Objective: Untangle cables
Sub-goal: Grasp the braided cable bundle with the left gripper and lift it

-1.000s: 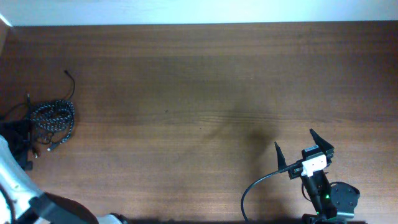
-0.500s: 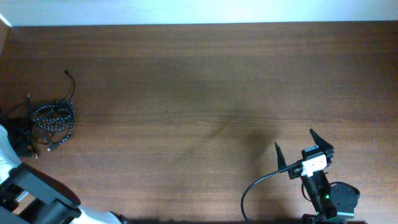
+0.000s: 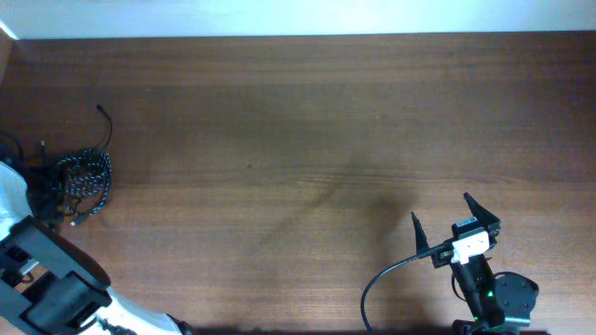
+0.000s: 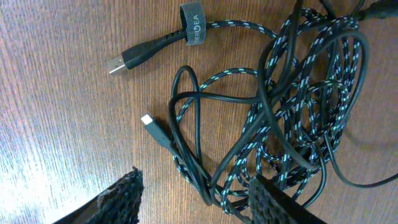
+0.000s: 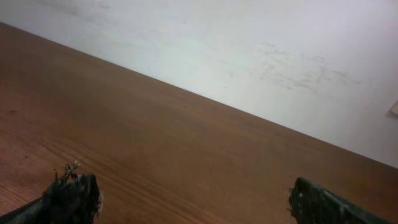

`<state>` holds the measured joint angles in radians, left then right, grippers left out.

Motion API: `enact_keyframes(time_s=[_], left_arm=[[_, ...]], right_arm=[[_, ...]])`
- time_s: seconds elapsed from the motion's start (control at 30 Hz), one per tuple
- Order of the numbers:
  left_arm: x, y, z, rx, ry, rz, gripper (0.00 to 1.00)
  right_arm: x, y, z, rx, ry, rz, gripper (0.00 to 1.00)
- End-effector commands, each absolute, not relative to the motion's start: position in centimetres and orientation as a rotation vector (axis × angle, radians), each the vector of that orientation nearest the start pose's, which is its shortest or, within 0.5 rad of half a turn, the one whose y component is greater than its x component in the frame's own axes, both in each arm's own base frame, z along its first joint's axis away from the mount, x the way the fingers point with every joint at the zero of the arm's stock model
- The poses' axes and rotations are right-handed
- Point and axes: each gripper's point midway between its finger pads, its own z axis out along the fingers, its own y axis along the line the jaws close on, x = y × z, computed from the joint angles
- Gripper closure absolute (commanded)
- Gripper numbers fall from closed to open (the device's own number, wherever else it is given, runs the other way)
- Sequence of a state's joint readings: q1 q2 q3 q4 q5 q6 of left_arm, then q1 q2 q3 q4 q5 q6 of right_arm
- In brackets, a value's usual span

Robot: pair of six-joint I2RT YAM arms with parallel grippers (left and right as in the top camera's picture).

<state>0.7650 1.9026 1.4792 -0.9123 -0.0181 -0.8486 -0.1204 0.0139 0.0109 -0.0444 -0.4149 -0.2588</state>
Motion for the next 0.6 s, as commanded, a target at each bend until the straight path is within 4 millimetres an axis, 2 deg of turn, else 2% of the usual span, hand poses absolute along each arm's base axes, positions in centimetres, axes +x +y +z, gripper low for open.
enact_keyframes(time_s=[0.0,0.1,0.17,0.23,0.3,0.33,0.37,0.43,0.47,0.5,0.53,0.57], left_arm=[[29.5,28.8,6.8,-2.104,2.024,0.018,0.48],[29.5,28.7,5.1,-2.131,2.05,0.02,0.52],[29.4,28.6,3.2,-2.159,2.077,0.022,0.63],[29.6,28.8,2.0,-2.164,2.082,0.023,0.64],[30.0,29.3,2.0,-2.147,2.065,0.021,0.71],[30.1,29.3,2.0,-2.145,2.064,0.021,0.8],[30.1,29.3,2.0,-2.145,2.064,0.021,1.0],[30.4,28.9,2.0,-2.145,2.069,-0.02,1.0],[31.5,28.1,2.7,-2.127,2.068,-0.136,1.0],[32.8,27.3,4.7,-2.088,2.053,-0.262,1.0],[33.5,27.2,6.5,-2.033,2.048,-0.312,1.0],[34.4,27.0,9.4,-1.895,2.07,-0.35,1.0]], right_arm=[[23.9,4.2,16.3,-0.425,1.56,0.048,0.01],[23.9,4.2,16.4,-0.425,1.559,0.048,0.01],[23.9,4.2,16.4,-0.425,1.559,0.048,0.01],[23.9,4.2,16.4,-0.425,1.559,0.048,0.01],[23.9,4.2,16.3,-0.425,1.561,0.048,0.01],[23.9,4.2,16.3,-0.425,1.563,0.049,0.01],[23.9,4.2,16.2,-0.425,1.565,0.05,0.01],[23.9,4.2,16.2,-0.425,1.566,0.05,0.01],[23.9,4.2,16.2,-0.425,1.566,0.05,0.01],[23.9,4.2,16.2,-0.425,1.566,0.05,0.01],[23.9,4.2,16.2,-0.425,1.566,0.05,0.01],[23.9,4.2,16.2,-0.425,1.566,0.05,0.01]])
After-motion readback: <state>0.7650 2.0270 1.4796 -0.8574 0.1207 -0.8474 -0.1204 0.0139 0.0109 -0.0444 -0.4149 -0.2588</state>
